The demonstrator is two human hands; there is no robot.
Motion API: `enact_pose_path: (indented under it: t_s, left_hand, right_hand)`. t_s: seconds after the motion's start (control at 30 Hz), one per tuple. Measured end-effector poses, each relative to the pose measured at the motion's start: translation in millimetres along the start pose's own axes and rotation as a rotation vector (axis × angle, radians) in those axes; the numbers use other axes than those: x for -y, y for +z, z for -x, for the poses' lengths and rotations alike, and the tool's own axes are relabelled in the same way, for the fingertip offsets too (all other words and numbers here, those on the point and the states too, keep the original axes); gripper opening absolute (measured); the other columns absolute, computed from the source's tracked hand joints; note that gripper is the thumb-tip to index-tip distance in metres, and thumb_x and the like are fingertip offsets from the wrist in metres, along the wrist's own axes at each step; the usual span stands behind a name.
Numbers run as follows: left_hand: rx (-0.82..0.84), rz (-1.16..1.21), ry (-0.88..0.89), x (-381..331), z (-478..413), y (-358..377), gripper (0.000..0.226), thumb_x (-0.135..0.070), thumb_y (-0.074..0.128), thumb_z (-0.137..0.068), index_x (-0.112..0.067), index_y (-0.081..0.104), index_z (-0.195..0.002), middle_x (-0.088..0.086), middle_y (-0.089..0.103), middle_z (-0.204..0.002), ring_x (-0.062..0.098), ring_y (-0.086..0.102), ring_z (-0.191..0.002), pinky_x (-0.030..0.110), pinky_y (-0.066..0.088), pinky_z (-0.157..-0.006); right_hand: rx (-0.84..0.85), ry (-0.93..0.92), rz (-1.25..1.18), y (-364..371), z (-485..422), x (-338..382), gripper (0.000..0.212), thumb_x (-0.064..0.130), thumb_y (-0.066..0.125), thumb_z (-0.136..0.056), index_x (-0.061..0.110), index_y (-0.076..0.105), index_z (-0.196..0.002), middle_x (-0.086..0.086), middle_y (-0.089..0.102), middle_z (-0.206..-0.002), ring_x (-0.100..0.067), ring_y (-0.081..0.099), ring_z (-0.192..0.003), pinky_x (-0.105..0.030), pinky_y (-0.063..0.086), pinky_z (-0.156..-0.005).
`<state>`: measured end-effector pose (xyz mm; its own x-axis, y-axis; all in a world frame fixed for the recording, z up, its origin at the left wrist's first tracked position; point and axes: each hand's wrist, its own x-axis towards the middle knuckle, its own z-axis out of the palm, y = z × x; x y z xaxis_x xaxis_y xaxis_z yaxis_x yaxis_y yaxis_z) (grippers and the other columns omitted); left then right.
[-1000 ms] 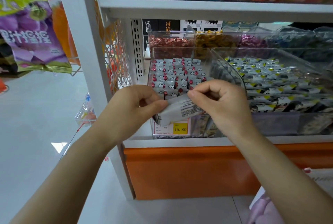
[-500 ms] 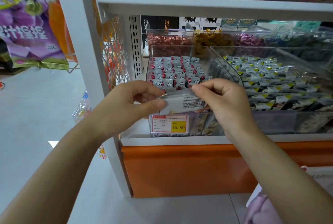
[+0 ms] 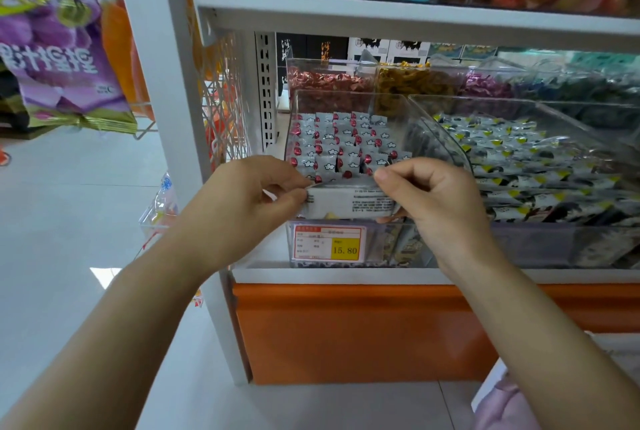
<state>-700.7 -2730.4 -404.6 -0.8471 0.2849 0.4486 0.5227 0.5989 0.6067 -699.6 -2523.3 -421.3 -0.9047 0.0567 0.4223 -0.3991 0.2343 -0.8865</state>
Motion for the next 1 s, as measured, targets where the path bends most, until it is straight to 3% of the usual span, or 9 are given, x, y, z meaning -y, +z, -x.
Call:
enact_pose_path:
  t_s: [0.23,0.4,0.5,0.63,0.73,0.8,0.87,0.93,1.0]
  left_hand:
    - [0.019,0.101,-0.038,1.8,-0.9,-3.2,0.016,-0.015,0.063,-0.085,-0.029,0.064,-0.077,-0.010,0.068,-0.080,0.001,0.062,-0.075,0.013,0.050,-0.067]
    - [0.070,0.241,-0.125,1.6,-1.1,4.7,0.013,-0.024,0.054,-0.091,-0.031,0.060,-0.101,-0.011,0.064,-0.091,0.001,0.060,-0.082,0.015,0.052,-0.068]
    - [0.121,0.131,-0.075,0.4,-0.1,9.6,0.022,-0.035,0.056,-0.088,-0.037,0.055,-0.110,-0.019,0.062,-0.098,-0.004,0.059,-0.086,0.011,0.050,-0.065]
    - [0.125,0.187,-0.075,-2.7,0.2,8.9,0.020,-0.031,0.053,-0.089,-0.047,0.052,-0.102,-0.021,0.063,-0.095,-0.007,0.060,-0.087,0.006,0.049,-0.065]
    - [0.040,0.214,-0.084,-4.3,-1.6,14.8,0.018,-0.026,0.052,-0.091,-0.034,0.060,-0.106,-0.009,0.068,-0.089,-0.001,0.063,-0.076,0.011,0.051,-0.065]
    - [-0.090,0.190,-0.105,-5.4,-4.5,20.1,0.019,-0.024,0.052,-0.092,-0.020,0.064,-0.107,-0.005,0.067,-0.080,0.000,0.060,-0.062,0.010,0.047,-0.056]
    - [-0.180,0.201,-0.139,-7.0,-7.3,25.5,0.021,-0.021,0.051,-0.093,-0.014,0.064,-0.108,-0.007,0.064,-0.075,-0.003,0.058,-0.055,0.008,0.042,-0.050]
    - [-0.216,0.240,-0.145,-10.6,-10.0,30.0,0.026,-0.022,0.051,-0.093,-0.012,0.062,-0.116,-0.009,0.063,-0.077,-0.005,0.058,-0.057,0.008,0.042,-0.051]
    - [-0.249,0.128,-0.111,-10.8,-11.7,33.7,0.038,-0.032,0.050,-0.093,-0.017,0.054,-0.128,-0.008,0.066,-0.098,-0.002,0.059,-0.081,0.011,0.044,-0.068]
  right_hand:
    - [0.039,0.058,-0.088,-2.8,-1.4,-2.7,0.011,0.012,0.064,-0.085,0.014,0.071,-0.076,-0.003,0.072,-0.073,-0.017,0.069,-0.065,-0.023,0.054,-0.052]
    - [0.023,0.073,-0.135,-0.4,-0.4,-2.3,0.016,0.009,0.063,-0.086,0.009,0.069,-0.072,-0.006,0.071,-0.069,-0.020,0.070,-0.066,-0.030,0.057,-0.053]
    - [0.062,0.081,-0.148,0.7,-0.4,-2.9,0.022,0.009,0.061,-0.087,0.014,0.070,-0.068,-0.005,0.072,-0.069,-0.021,0.071,-0.068,-0.031,0.058,-0.054]
    - [0.150,0.190,-0.196,-5.2,-5.2,-3.5,0.019,0.011,0.058,-0.089,0.008,0.070,-0.073,-0.003,0.072,-0.069,-0.021,0.071,-0.065,-0.028,0.057,-0.051]
    - [0.132,0.259,-0.277,-8.9,-8.7,-6.0,0.020,0.023,0.060,-0.085,0.007,0.070,-0.078,-0.006,0.073,-0.075,-0.022,0.071,-0.068,-0.026,0.057,-0.051]
    - [0.149,0.248,-0.400,-8.3,-8.9,-6.9,0.027,0.037,0.060,-0.078,0.014,0.072,-0.089,-0.008,0.074,-0.090,-0.023,0.071,-0.081,-0.026,0.057,-0.059]
    - [0.196,0.170,-0.349,-5.7,-7.2,-8.0,0.035,0.040,0.065,-0.073,0.025,0.068,-0.105,-0.003,0.070,-0.106,-0.019,0.070,-0.090,-0.027,0.057,-0.070]
    - [0.112,0.072,-0.188,-4.0,-6.3,-7.8,0.034,0.031,0.070,-0.075,0.031,0.065,-0.108,0.002,0.070,-0.099,-0.015,0.071,-0.076,-0.024,0.056,-0.069]
    - [-0.064,0.025,-0.170,-5.2,-7.7,-6.5,0.026,0.020,0.069,-0.082,0.027,0.064,-0.106,0.001,0.069,-0.089,-0.012,0.068,-0.064,-0.023,0.056,-0.062]
